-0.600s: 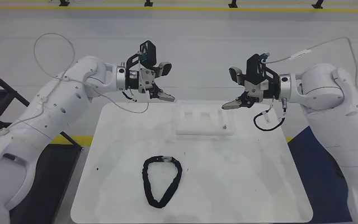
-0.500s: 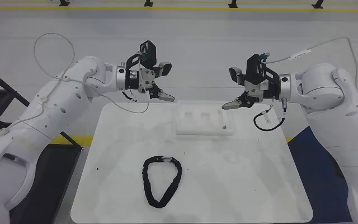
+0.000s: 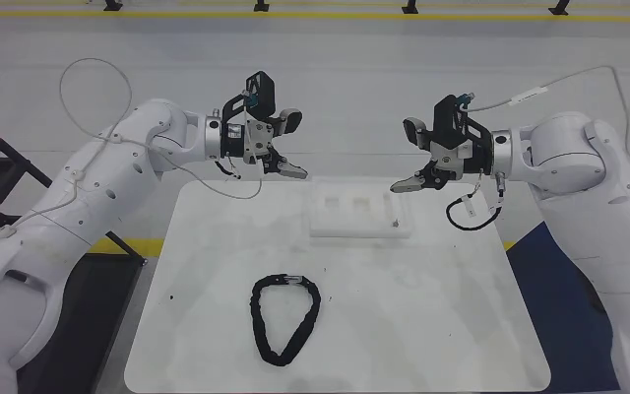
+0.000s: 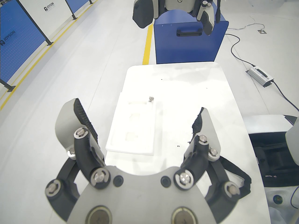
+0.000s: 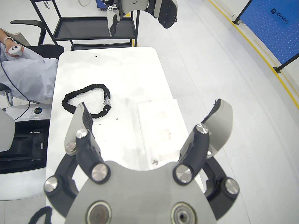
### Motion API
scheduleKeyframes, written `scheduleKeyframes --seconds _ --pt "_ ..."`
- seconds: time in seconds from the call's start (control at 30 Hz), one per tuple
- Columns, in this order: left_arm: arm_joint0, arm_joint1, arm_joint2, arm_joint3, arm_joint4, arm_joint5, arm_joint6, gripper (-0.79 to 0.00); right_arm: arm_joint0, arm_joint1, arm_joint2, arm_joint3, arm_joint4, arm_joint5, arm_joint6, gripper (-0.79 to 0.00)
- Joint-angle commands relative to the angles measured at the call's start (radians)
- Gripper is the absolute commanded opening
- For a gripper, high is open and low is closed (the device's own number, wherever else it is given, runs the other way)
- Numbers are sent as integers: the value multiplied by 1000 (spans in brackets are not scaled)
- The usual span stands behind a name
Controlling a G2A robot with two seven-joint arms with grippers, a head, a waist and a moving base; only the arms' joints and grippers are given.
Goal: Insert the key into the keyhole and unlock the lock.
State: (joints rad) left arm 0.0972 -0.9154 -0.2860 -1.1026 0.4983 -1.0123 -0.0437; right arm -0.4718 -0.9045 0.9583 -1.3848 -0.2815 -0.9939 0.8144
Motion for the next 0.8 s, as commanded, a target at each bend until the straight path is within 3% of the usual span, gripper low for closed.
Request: scheduleKeyframes --seconds 0.0,0.3,0.77 --pt "0 0 0 0 0 0 0 -1 0 0 0 0 0 0 0 -1" --pt "0 0 0 0 0 0 0 0 -23 0 -1 17 -25 36 -23 0" --pt "0 0 0 0 0 0 0 0 -23 -21 -86 200 -65 94 -18 0"
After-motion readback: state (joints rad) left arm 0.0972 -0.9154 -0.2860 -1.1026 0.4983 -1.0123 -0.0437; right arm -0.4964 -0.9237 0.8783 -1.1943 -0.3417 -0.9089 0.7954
